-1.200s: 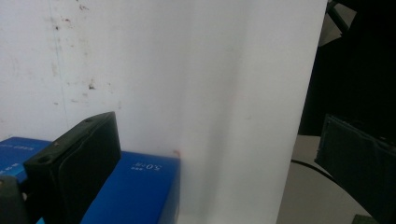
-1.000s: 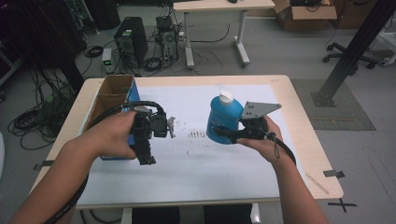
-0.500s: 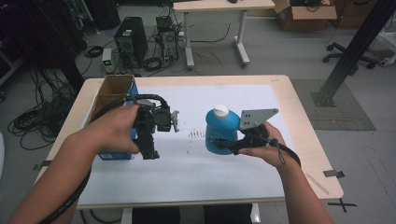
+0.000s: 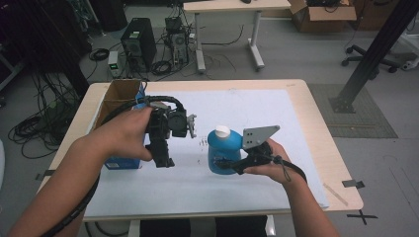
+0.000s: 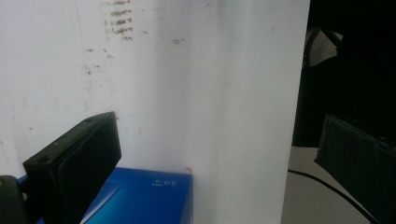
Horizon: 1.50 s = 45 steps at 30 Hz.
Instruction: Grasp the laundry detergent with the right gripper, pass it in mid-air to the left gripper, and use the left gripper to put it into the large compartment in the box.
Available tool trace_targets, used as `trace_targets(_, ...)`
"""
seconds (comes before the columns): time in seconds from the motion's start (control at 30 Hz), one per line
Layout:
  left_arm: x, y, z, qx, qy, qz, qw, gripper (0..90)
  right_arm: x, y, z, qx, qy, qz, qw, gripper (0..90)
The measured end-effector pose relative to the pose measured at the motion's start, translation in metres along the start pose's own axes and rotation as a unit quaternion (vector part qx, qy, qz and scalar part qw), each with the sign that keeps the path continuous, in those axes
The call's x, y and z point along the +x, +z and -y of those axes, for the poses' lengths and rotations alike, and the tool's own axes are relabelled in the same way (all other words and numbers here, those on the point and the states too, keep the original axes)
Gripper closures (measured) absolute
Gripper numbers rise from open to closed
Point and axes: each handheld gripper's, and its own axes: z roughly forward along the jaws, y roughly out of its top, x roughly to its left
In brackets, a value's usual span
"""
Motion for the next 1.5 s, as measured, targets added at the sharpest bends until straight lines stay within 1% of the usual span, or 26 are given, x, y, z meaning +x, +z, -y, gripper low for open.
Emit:
trace_targets(0.17, 0.0, -0.003, -0.003, 0.001, 0.003, 0.001, 1.0, 0.2, 0.002, 0.007, 0.0, -0.008, 0.0, -0.009, 0.9999, 45.5)
trace_targets(0.2, -0.001, -0.004, -0.004, 0.001, 0.005, 0.0, 1.0, 0.2, 0.003, 0.01, 0.0, -0.012, 0.0, -0.014, 0.9998, 45.5)
trace_targets(0.23, -0.001, -0.004, -0.004, 0.001, 0.005, 0.0, 1.0, 0.2, 0.003, 0.01, 0.0, -0.012, 0.0, -0.014, 0.9998, 45.5)
trace_targets(0.33, -0.002, -0.006, -0.007, 0.002, 0.008, 0.002, 1.0, 0.2, 0.004, 0.017, 0.0, -0.012, 0.0, -0.024, 0.9996, 45.5)
trace_targets(0.6, -0.003, -0.007, -0.012, 0.003, 0.014, 0.004, 0.9999, 0.2, 0.004, 0.027, -0.001, -0.015, -0.001, -0.035, 0.9993, 45.4)
trace_targets(0.87, -0.003, -0.01, -0.02, 0.006, 0.021, 0.005, 0.9998, 0.2, 0.005, 0.04, -0.007, -0.014, -0.007, -0.046, 0.9988, 45.3)
trace_targets(1.03, -0.003, -0.008, -0.024, 0.008, 0.025, 0.008, 0.9996, 0.2, 0.006, 0.05, -0.011, -0.015, -0.011, -0.055, 0.9983, 45.3)
trace_targets(1.13, -0.003, -0.008, -0.025, 0.006, 0.023, 0.01, 0.9997, 0.2, 0.006, 0.053, -0.012, -0.014, -0.013, -0.057, 0.9982, 45.3)
trace_targets(1.33, -0.004, -0.007, -0.028, 0.007, 0.027, 0.013, 0.9995, 0.2, 0.005, 0.065, -0.014, -0.015, -0.014, -0.062, 0.9979, 45.3)
trace_targets(1.5, -0.005, -0.006, -0.029, 0.009, 0.028, 0.014, 0.9995, 0.2, 0.006, 0.072, -0.016, -0.016, -0.016, -0.066, 0.9976, 45.3)
